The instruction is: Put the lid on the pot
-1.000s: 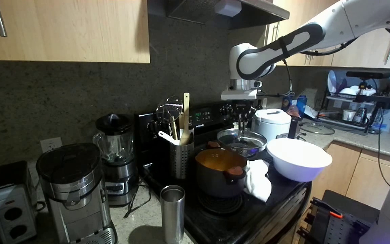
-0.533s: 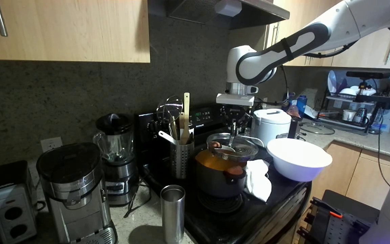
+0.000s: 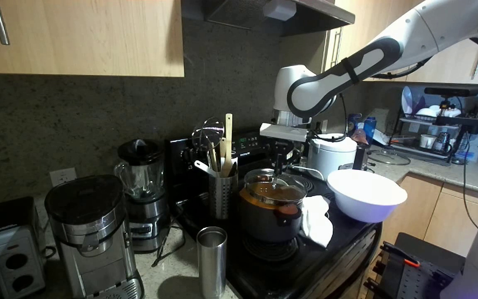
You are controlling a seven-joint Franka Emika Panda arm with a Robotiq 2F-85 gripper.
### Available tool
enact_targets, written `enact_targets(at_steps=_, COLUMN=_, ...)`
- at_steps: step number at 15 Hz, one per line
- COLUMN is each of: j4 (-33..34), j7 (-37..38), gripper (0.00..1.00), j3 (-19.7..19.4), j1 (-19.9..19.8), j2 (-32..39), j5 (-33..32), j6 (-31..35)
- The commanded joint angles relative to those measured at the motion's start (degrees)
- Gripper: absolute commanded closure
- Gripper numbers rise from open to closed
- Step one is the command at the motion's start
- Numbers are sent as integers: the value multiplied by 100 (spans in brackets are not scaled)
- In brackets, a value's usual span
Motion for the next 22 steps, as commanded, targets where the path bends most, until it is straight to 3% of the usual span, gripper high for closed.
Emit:
enact_targets(at_steps=1, j4=20, j7=-28, gripper=93, j3=31, j1=59, j2=0, j5=-108, j6=121)
enact_targets(at_steps=11, j4=258, j7=14, gripper=93, j3=44, j1=237, j2=241, j5=-431, j6=-280)
enact_targets(at_steps=22, j4=902, j7=-173, gripper=93, j3=23, j1=237, j2=585, j5=-191, j6=-1263)
